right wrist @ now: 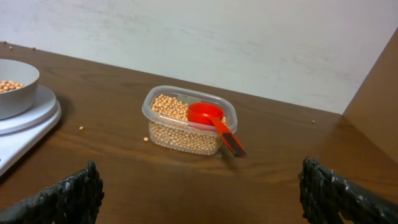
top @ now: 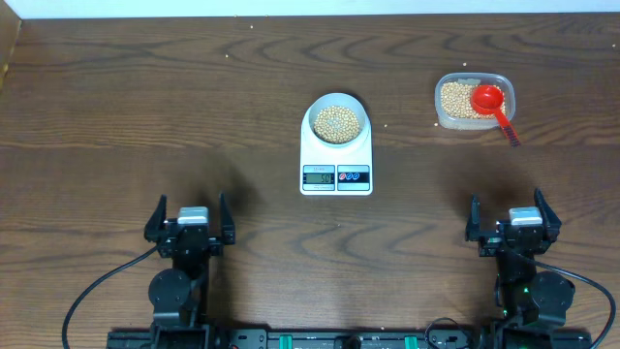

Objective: Scoop item into bowl and weigh 50g on scale

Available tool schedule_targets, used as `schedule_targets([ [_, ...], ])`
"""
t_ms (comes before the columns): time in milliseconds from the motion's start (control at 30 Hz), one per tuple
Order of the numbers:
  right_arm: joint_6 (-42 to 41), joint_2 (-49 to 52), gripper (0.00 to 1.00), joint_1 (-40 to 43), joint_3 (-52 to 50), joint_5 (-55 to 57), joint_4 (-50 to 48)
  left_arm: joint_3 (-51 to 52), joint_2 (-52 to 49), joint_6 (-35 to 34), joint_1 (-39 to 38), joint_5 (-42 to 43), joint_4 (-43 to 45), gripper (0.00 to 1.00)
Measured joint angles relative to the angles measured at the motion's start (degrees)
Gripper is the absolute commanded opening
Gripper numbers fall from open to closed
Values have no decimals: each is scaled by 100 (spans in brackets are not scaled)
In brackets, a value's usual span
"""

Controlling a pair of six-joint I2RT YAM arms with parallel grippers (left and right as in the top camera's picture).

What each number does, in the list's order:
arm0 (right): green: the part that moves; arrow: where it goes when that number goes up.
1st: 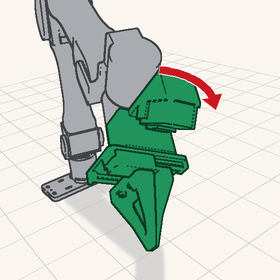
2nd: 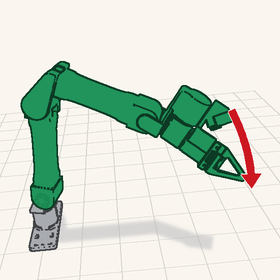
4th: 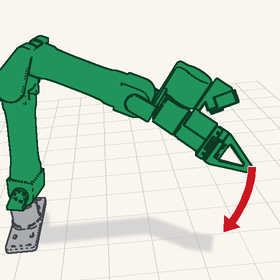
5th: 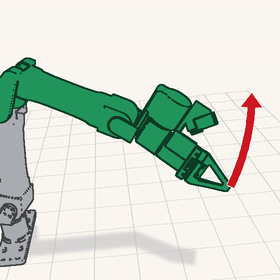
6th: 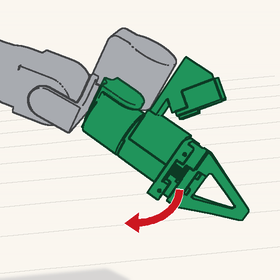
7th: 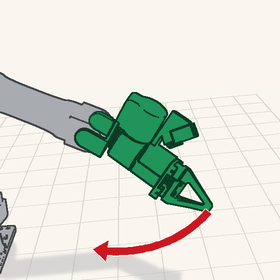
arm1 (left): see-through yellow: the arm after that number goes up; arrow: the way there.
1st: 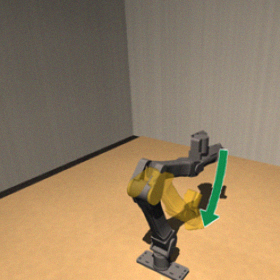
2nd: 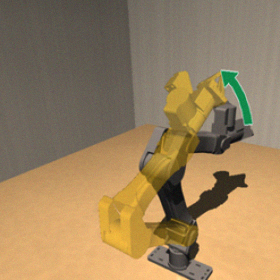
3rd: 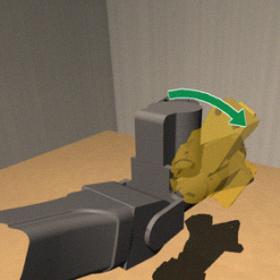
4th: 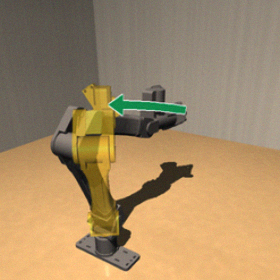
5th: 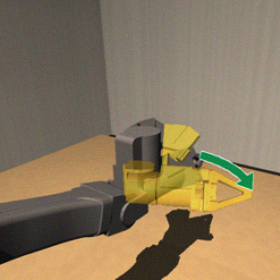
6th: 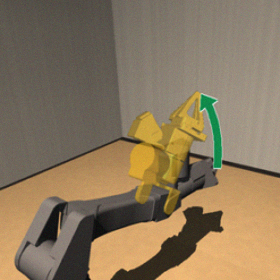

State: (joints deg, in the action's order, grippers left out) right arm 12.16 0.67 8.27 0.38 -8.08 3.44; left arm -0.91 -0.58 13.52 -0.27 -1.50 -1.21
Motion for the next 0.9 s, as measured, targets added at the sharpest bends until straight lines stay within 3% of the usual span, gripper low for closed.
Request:
schedule_targets([
  [900,0,0,99,0,0,0,-2,0,-2,-133,103,9,-2,98],
])
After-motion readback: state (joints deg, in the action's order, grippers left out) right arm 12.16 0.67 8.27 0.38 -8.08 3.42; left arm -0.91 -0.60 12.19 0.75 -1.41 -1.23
